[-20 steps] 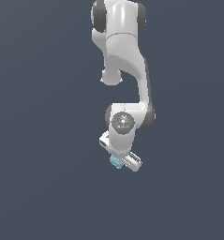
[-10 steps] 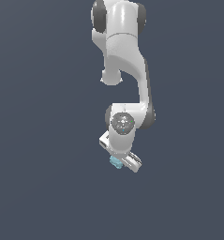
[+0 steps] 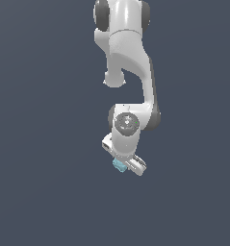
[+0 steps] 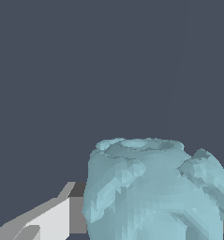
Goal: Pick up the object and move it to a goal position.
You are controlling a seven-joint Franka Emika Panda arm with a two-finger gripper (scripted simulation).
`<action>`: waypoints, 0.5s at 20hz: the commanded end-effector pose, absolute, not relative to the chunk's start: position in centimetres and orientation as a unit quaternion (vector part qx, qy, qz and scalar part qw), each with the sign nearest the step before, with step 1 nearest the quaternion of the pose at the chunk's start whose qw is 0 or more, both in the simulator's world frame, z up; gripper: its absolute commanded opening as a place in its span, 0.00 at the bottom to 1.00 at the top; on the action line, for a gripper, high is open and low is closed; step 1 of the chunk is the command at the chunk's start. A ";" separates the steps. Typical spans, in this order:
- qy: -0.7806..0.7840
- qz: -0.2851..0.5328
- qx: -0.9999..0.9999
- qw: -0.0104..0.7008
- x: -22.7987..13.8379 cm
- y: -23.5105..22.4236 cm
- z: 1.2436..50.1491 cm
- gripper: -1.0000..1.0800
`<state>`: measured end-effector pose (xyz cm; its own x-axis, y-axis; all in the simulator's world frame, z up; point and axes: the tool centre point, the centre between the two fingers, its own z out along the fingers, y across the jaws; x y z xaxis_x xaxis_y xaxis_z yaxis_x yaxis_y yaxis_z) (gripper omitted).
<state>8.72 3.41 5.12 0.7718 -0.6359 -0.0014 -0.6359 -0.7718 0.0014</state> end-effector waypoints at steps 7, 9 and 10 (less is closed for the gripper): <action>-0.338 0.000 0.941 0.000 9.3 4.0 11.3 0.00; -0.338 0.000 0.941 0.000 9.5 4.2 13.4 0.00; -0.338 0.000 0.941 0.000 9.6 4.3 14.5 0.00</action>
